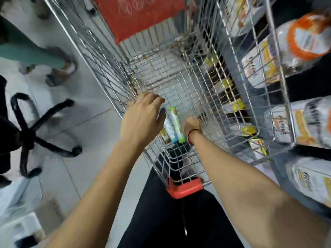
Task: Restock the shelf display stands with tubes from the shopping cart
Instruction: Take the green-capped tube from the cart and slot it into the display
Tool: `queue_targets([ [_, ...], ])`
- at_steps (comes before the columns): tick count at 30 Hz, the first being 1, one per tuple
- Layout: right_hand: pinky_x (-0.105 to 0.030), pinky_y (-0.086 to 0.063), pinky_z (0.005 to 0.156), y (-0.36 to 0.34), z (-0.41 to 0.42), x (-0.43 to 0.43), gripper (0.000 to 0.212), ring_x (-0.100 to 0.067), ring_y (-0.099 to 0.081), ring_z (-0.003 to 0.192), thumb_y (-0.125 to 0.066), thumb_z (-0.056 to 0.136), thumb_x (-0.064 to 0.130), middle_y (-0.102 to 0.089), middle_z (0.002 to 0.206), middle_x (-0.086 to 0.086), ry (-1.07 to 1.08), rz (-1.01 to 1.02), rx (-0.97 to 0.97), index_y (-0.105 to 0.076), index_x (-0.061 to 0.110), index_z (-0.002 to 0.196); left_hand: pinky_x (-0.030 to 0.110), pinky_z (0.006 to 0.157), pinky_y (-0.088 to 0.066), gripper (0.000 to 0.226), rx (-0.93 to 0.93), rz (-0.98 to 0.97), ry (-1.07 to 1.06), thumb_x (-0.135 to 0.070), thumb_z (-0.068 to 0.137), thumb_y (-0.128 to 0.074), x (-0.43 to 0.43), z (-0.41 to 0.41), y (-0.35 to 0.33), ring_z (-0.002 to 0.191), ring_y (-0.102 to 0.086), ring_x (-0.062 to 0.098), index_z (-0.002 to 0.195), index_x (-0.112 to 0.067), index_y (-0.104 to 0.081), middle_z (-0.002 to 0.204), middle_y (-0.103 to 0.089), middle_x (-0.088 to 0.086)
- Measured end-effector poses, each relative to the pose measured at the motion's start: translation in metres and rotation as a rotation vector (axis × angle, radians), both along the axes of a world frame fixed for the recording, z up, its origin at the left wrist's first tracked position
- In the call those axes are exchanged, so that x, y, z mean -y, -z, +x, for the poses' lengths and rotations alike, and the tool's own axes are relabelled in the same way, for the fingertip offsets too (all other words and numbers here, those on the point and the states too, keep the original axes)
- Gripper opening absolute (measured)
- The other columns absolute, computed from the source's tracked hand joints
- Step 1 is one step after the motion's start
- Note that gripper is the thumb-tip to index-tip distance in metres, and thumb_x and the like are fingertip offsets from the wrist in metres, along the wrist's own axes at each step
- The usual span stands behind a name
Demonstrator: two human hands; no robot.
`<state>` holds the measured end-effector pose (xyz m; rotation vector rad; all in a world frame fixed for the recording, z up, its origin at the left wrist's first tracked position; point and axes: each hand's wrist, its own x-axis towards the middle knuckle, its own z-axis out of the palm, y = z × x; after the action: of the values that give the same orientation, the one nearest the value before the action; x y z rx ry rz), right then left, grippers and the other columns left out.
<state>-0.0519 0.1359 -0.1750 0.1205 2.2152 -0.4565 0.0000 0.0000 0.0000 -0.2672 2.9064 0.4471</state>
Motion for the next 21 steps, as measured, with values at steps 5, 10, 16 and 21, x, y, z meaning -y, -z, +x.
queue_targets([
  [5,-0.035,-0.053,0.081,0.016,-0.003,0.008,0.016,-0.029,-0.061,0.090,-0.068,0.082,0.012,-0.065,0.097,-0.017,0.065,-0.061,0.087,-0.061,0.002,0.091,0.038,0.068,-0.052,0.021,-0.102,-0.030,-0.028,-0.017,0.090,-0.052,-0.001,-0.001,0.004,0.097,-0.060,0.031,0.104,-0.006,-0.063,0.102,-0.069,0.013],
  [10,-0.022,-0.037,0.055,0.019,-0.001,0.009,0.023,-0.019,-0.049,0.073,-0.073,0.077,0.023,-0.053,0.086,-0.008,0.050,-0.078,0.088,-0.058,0.011,0.090,0.035,0.053,-0.048,0.015,-0.171,-0.038,-0.049,-0.014,0.090,-0.053,-0.003,0.001,0.007,0.082,-0.062,0.031,0.091,-0.006,-0.065,0.086,-0.070,0.012],
  [16,-0.026,-0.041,0.056,0.006,-0.005,-0.002,0.036,-0.016,-0.047,0.062,-0.072,0.077,0.017,-0.047,0.069,-0.005,0.100,-0.146,0.104,-0.042,0.016,0.057,0.032,0.051,-0.042,0.016,-0.205,-0.044,-0.075,-0.015,0.090,-0.052,-0.004,0.002,0.008,0.076,-0.062,0.033,0.088,-0.006,-0.065,0.080,-0.068,0.011],
  [21,-0.023,-0.049,0.059,-0.030,-0.015,-0.009,0.031,-0.022,-0.062,0.082,-0.069,0.080,0.020,-0.067,0.093,-0.010,0.198,-0.335,0.102,-0.066,0.000,0.103,0.031,0.051,-0.043,0.017,-0.228,-0.034,-0.085,-0.018,0.091,-0.051,-0.005,0.003,0.009,0.081,-0.062,0.031,0.092,-0.007,-0.065,0.085,-0.069,0.010],
])
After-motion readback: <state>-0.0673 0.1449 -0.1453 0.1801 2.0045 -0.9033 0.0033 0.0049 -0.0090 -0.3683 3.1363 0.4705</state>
